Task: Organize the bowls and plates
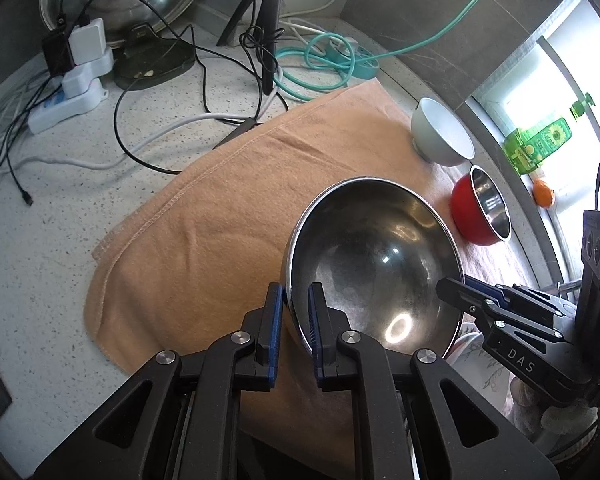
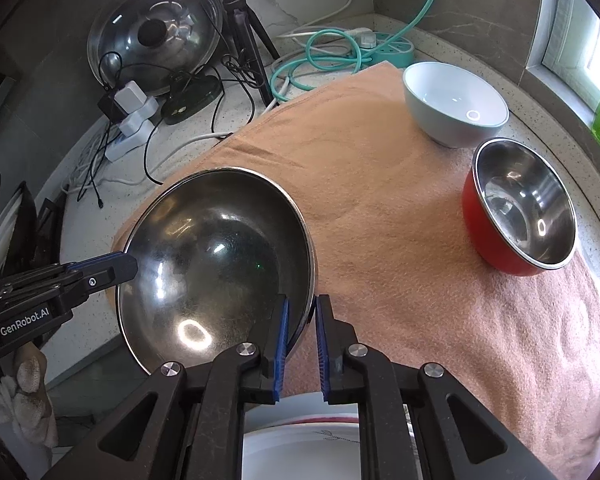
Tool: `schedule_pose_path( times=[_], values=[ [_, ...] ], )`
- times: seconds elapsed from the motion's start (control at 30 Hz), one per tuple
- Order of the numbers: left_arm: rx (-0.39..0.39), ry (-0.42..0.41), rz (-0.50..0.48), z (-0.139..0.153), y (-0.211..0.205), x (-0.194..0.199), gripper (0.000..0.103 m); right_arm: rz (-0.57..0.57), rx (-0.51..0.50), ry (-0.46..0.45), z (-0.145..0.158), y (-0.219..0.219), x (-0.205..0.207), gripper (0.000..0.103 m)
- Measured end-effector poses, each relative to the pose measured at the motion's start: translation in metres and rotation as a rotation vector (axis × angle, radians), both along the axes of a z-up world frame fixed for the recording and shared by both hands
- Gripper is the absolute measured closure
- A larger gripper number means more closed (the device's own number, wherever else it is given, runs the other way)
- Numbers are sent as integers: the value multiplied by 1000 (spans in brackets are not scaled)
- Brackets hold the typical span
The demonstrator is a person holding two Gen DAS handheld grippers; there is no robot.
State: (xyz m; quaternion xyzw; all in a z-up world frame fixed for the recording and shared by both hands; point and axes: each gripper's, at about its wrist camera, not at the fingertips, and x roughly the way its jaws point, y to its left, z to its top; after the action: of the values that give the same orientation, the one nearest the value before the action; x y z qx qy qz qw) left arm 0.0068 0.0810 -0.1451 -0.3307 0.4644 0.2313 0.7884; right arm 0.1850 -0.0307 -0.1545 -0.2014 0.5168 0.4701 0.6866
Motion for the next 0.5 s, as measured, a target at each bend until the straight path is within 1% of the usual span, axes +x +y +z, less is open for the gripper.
schedule_pose_path(
  times=[0.1,0.5],
  values=[
    [4,1,-5,0,0,1,92,3,-5,-10,-1,0,-2,91],
    [-2,0,-16,0,-1,1,92,-21,11,24,-2,-4,2,89]
  ],
)
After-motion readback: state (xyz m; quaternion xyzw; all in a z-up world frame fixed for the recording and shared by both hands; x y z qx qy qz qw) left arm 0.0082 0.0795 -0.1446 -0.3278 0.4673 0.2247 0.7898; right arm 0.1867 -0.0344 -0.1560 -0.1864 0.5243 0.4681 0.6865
